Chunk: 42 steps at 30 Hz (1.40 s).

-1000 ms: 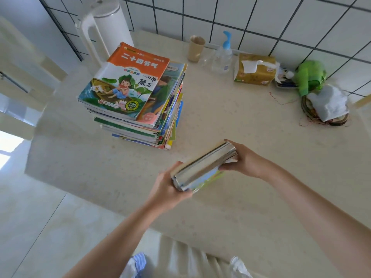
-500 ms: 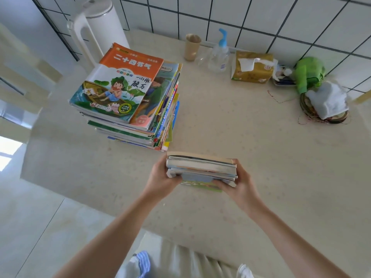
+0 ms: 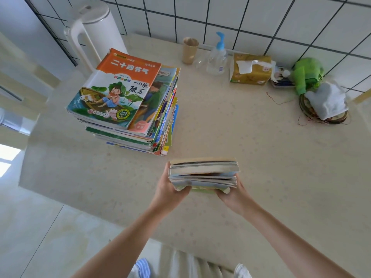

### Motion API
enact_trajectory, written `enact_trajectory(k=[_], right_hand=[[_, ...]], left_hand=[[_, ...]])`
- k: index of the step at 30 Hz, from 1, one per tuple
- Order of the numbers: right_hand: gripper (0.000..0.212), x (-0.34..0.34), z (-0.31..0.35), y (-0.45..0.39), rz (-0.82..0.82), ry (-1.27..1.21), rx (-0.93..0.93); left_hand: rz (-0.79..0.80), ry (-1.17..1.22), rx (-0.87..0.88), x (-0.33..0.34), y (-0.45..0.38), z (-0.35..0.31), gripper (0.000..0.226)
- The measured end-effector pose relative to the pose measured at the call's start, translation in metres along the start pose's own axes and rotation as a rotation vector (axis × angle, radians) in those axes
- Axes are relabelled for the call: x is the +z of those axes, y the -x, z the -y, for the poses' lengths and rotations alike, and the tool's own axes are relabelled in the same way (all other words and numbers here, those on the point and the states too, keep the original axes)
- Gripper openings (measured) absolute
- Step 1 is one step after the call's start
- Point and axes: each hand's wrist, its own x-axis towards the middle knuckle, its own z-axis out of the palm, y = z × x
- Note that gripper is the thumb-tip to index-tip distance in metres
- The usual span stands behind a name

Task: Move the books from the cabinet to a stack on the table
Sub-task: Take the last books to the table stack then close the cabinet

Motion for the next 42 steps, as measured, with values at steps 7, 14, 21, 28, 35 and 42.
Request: enact_trajectory(k=[7, 14, 21, 28, 35, 42], right_hand=[[0.047, 0.012, -0.019, 0.015, 0.03, -0.043, 0.083], [0.04, 0.012, -0.012, 0.01, -0.051, -0.108, 0.151], [0.061, 0.003, 0.01, 0.022, -0.089, -0.193, 0.188], [0.035, -0.02, 0.087, 0.009, -0.142, -0.063, -0.014], [0.034, -0.01, 0.149, -0.006, -0.198, 0.106, -0.191], [0.047, 0.017, 0.197, -0.015, -0.192, -0.078, -0.008]], left_hand=[[0.058, -0.103, -0.03, -0.002, 0.001, 0.024, 0.042], [0.099, -0.108, -0.079, -0.01, 0.001, 0.025, 0.038], [0.096, -0.124, 0.016, -0.025, 0.007, 0.004, 0.048], [0.108, -0.05, 0.172, -0.075, -0.016, -0.053, 0.053], [0.184, -0.077, 0.228, -0.146, -0.042, -0.096, 0.056], [0.35, -0.084, 0.197, -0.196, -0.076, -0.108, 0.066]])
